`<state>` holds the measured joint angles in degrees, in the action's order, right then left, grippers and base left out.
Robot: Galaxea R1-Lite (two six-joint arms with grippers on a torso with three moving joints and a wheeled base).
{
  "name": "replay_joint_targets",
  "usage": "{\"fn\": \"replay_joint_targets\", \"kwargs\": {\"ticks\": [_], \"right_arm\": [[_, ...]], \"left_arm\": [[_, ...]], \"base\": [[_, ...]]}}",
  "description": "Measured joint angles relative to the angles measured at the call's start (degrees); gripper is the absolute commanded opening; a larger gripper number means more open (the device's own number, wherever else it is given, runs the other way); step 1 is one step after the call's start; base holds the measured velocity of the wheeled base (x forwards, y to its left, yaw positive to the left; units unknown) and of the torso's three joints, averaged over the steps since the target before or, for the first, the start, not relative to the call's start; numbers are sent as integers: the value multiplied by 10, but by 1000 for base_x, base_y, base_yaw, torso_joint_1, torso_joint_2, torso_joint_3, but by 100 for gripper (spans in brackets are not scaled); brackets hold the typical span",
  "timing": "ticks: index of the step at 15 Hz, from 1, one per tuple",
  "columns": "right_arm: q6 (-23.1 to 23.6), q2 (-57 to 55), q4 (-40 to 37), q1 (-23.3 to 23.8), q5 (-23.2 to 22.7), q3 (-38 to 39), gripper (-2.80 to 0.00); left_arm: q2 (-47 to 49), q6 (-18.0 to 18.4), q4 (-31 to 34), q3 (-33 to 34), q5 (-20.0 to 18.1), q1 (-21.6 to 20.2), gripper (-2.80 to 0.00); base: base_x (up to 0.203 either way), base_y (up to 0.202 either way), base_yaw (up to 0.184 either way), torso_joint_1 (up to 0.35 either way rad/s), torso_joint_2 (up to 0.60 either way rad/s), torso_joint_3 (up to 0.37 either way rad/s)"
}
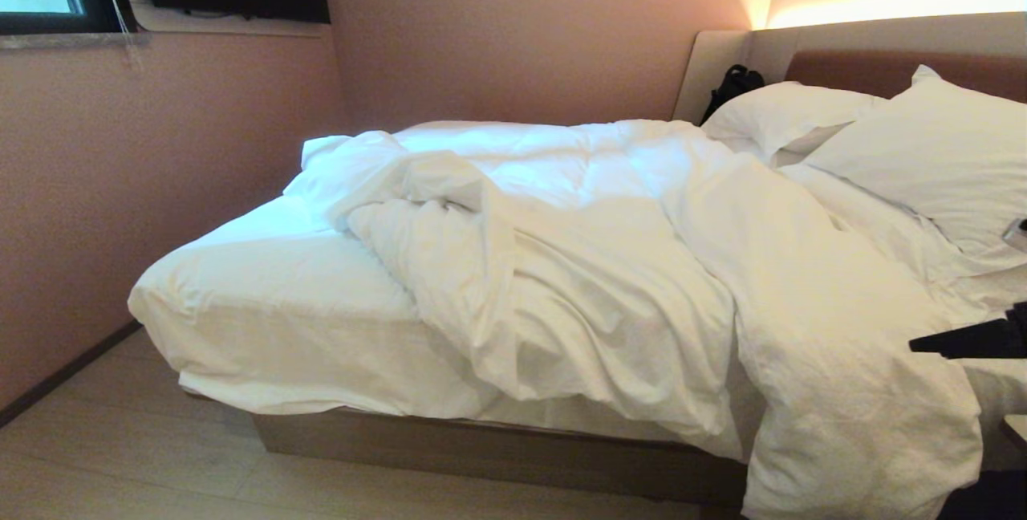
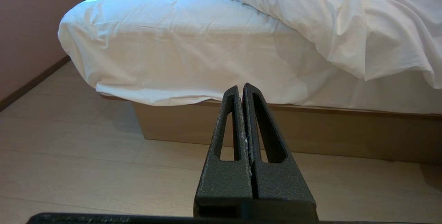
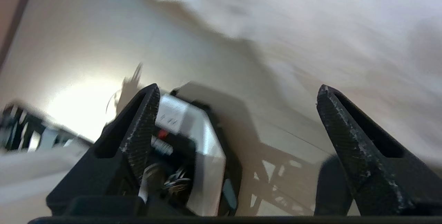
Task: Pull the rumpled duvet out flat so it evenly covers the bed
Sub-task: Flatten the corners of the folded blanket
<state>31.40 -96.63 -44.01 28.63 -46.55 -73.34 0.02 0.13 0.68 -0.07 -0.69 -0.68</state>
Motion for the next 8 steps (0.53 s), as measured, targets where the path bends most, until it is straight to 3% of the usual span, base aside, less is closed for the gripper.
{"fn": "replay_joint_targets", "kwargs": {"ticks": [3, 6, 8], "right_arm": [[-69, 15, 8, -134, 38, -13, 0], [-163, -2, 38, -265, 99, -11, 0], [-230, -32, 62, -327, 150, 1, 0]], "left_arm": [[0, 0, 0, 0, 0, 0, -280], [0, 0, 0, 0, 0, 0, -280], [0, 0, 0, 0, 0, 0, -280]], "base": [[0, 0, 0, 0, 0, 0], [0, 0, 0, 0, 0, 0], [0, 0, 0, 0, 0, 0]]}}
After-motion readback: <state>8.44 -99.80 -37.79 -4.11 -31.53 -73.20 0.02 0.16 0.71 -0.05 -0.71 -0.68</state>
